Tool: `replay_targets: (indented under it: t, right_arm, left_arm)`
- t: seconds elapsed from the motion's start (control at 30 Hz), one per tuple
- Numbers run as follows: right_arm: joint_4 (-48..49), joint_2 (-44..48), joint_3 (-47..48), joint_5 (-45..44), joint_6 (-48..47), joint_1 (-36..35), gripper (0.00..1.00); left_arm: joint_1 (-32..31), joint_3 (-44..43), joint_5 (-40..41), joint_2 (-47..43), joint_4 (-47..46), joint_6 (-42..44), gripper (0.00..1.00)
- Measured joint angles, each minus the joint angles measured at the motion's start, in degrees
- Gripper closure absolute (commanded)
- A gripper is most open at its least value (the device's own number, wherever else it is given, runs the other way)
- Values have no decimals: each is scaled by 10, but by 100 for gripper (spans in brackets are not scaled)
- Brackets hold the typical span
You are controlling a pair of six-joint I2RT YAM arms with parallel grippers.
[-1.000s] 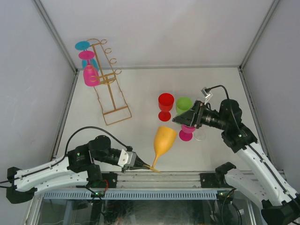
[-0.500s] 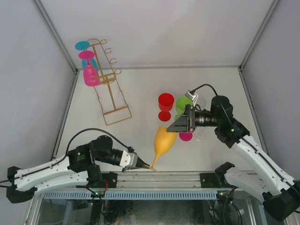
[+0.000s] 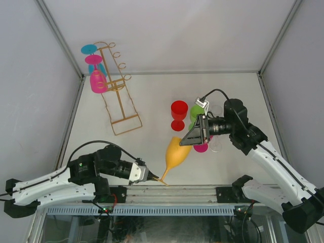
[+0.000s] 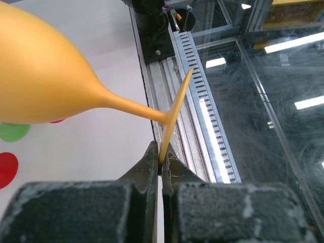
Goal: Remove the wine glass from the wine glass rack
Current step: Place the wine glass at the center of the board.
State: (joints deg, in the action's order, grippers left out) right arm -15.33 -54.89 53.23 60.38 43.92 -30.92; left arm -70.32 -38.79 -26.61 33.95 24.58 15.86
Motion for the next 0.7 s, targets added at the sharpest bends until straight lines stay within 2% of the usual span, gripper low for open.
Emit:
replay_targets:
  t: [0.13,0.57,0.7]
  right_arm:
    - [-23,-11,6,-5,-15,-3,63]
    - [-40,-17,7,-15,-23,-7,79]
    - [-38,-12,7,-25,-26,-10,79]
  left_arm:
    - [0,-32,8,19,40,14,100]
    - [-1,-33,33,13,65,33,100]
    - [-1,-33,42,19,69,37,100]
